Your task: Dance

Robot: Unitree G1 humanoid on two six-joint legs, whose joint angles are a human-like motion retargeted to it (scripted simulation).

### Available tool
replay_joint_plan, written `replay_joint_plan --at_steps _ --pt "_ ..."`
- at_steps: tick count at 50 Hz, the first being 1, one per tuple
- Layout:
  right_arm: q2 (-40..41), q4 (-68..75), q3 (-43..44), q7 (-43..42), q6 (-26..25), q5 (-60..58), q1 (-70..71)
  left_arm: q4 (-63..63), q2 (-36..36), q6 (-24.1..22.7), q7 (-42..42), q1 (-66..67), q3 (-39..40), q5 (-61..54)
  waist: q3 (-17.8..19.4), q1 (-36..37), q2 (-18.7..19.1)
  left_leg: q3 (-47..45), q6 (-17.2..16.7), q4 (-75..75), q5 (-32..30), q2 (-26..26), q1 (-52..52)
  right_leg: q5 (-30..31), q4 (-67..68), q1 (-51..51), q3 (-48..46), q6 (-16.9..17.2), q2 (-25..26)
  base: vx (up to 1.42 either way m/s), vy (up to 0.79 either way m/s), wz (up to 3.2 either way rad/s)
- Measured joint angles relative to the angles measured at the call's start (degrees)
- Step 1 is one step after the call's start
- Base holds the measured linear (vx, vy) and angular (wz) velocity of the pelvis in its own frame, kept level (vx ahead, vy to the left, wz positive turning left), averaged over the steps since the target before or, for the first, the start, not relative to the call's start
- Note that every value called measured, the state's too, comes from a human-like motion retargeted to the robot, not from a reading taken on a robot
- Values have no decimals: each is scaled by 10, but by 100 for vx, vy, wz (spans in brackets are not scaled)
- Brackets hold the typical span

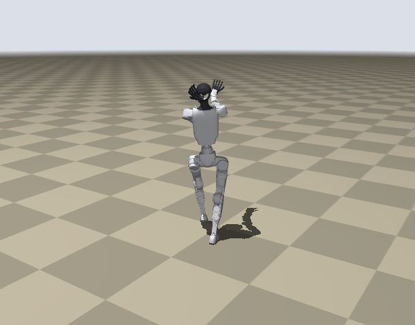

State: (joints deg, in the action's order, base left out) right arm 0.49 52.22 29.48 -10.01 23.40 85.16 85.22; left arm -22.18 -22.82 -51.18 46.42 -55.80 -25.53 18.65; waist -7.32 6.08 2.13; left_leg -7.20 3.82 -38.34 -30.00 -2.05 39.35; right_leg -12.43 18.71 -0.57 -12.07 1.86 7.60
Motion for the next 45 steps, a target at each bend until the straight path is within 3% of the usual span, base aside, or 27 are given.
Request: replay_joint_plan --at_steps 45 --pt "22 -35 -26 -2 -4 -4 -7 -7 13 8 6 0 7 7 -16 -17 1 -21 4 17 15 -17 10 19 0 -32 27 3 -8 -1 0 -2"
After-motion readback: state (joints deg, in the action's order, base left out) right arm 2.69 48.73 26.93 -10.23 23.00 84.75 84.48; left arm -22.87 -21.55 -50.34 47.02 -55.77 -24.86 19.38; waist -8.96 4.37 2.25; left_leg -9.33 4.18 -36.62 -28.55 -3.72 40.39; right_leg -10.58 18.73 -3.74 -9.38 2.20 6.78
